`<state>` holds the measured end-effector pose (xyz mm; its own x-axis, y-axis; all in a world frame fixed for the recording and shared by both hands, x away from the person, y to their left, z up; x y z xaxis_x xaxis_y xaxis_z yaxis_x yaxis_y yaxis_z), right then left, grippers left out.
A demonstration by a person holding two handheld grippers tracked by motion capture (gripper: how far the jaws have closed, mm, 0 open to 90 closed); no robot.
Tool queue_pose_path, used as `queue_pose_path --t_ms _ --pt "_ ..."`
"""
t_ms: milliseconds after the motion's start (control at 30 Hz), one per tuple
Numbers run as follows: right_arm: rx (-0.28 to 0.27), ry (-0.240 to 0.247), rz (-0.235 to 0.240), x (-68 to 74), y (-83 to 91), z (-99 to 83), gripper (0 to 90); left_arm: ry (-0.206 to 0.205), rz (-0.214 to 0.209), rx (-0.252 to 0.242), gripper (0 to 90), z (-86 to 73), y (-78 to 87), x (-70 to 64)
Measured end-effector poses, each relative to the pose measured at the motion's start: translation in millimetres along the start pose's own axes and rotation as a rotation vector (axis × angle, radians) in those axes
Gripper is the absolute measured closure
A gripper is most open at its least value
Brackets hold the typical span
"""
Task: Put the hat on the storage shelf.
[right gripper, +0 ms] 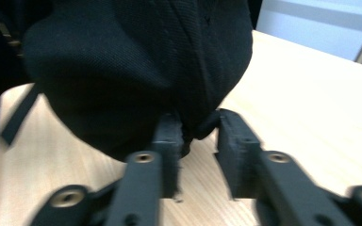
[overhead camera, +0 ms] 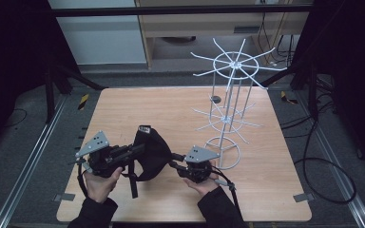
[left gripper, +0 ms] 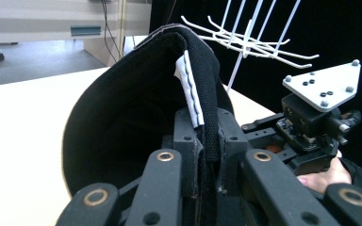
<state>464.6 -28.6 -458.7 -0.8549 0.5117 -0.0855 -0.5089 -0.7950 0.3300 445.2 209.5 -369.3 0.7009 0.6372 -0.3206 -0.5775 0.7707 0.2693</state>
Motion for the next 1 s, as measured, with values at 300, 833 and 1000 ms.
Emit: queue_pose_path --t_ms 300,833,1000 --pt "0.018 0.024 -0.011 2.1 14.2 10.3 78.0 0.011 0.087 0.021 73.5 -4.4 -0.3 14.3" --pt "0.048 0.041 -0.039 20.6 -17.3 30.3 76.7 0.025 0.342 0.102 55.2 -31.0 7.6 58.0" --pt "0.026 0.048 -0.058 26.3 -37.2 33.9 75.1 0.063 0.384 0.112 55.1 -36.6 15.1 75.3"
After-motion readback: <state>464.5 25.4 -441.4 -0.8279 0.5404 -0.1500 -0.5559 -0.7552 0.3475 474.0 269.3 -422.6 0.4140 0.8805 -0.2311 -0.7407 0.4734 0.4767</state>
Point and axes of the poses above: each handheld gripper's, and its own axes: y roughly backward along the jaws, z roughly out of its top, x roughly to its left, the point moved 3 cm from there along -y, roughly forward along the jaws, and after that the axes turned 7 degrees about y, right-handed, at the moved point
